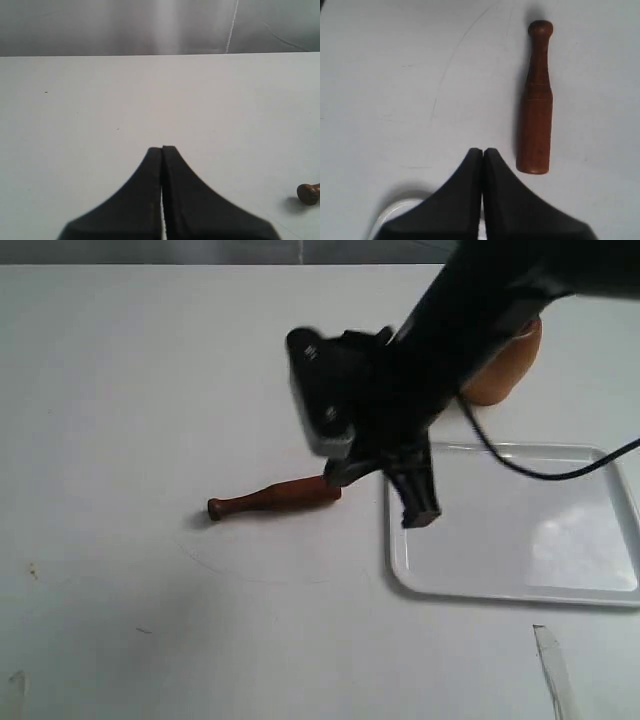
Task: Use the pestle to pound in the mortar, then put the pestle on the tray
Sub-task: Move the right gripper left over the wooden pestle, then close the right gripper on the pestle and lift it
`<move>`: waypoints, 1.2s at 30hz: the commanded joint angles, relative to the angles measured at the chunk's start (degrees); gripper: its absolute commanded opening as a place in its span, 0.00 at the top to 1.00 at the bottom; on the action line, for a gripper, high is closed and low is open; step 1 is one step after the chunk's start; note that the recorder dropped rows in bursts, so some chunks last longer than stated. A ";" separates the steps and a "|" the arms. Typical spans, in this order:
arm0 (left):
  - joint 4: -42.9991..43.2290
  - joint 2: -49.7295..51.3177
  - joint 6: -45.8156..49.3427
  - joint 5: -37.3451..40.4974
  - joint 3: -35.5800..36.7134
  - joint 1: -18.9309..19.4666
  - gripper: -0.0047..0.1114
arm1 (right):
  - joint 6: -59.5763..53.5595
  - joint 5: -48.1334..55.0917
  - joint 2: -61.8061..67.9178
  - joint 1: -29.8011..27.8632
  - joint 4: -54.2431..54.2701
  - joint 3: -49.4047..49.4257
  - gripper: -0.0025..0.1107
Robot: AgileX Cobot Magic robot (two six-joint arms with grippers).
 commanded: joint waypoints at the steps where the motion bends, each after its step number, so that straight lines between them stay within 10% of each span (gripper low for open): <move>1: -0.42 -0.07 -0.47 -0.17 0.03 -0.44 0.96 | 7.18 -11.93 3.44 9.18 -7.73 -0.32 0.90; 8: -0.42 -0.07 -0.47 -0.17 0.03 -0.44 0.96 | 13.80 -22.22 7.30 13.71 -12.63 -0.32 0.49; 23: -0.42 -0.07 -0.47 -0.17 0.03 -0.44 0.96 | 30.12 -2.35 24.87 13.61 -18.68 -24.34 0.58; 36: -0.42 -0.07 -0.47 -0.17 0.03 -0.44 0.96 | 31.66 -3.32 29.04 13.61 -21.31 -24.93 0.62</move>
